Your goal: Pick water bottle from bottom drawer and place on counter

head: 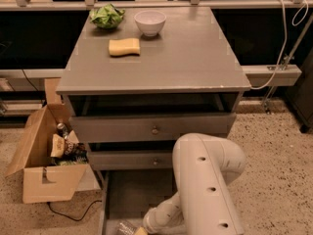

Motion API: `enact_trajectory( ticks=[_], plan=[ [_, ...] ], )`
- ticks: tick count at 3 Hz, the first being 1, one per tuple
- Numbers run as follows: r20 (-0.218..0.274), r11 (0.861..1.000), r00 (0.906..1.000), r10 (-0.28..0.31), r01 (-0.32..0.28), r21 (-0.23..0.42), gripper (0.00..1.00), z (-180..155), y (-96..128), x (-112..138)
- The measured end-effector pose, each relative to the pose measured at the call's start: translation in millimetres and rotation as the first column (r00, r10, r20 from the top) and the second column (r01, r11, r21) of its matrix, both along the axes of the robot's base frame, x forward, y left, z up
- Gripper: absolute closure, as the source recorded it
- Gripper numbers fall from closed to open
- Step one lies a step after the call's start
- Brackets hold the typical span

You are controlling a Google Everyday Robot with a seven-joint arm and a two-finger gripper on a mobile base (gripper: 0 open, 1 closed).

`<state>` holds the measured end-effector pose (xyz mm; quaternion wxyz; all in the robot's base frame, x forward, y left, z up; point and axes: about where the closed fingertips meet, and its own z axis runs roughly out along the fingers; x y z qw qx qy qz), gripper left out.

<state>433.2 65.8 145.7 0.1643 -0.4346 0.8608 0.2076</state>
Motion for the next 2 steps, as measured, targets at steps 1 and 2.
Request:
enact_trajectory(
  ticks=[1, 2],
  plan=[
    [0.02, 1.0, 0.9998, 0.004, -0.005, 0.027, 0.0, -12, 13, -5],
    [0.034, 0.997, 0.9992, 0.02, -0.023, 0.073, 0.0, -21, 25, -14]
  ],
)
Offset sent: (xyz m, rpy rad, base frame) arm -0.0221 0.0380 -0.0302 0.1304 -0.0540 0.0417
